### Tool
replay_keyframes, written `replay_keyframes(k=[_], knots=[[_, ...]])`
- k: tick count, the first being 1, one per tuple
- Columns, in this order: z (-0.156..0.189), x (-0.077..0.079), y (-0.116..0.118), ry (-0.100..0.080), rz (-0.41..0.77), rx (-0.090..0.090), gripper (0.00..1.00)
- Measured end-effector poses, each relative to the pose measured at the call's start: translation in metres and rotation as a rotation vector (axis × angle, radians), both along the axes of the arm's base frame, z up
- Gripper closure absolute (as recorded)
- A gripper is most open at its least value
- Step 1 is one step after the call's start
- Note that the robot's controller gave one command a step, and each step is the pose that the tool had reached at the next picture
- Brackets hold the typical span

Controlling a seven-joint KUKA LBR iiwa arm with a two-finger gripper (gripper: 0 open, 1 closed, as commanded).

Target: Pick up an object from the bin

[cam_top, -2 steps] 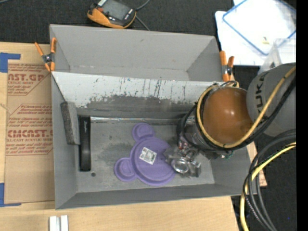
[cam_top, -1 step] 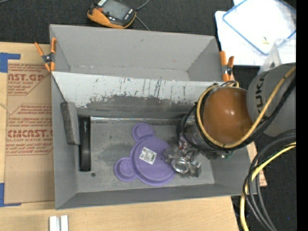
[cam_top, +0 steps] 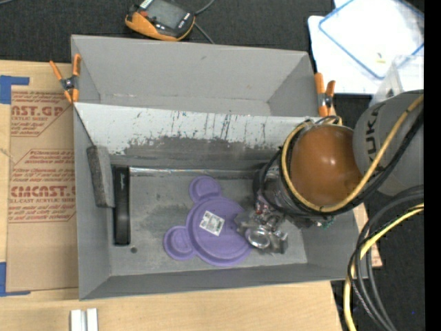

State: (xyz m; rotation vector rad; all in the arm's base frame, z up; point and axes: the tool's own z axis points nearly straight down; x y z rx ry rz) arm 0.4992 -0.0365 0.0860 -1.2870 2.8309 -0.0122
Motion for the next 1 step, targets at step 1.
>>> replay_keyframes(k=[1], knots=[[0.0,0.0,0.0,0.0,0.0,0.0,1.0]])
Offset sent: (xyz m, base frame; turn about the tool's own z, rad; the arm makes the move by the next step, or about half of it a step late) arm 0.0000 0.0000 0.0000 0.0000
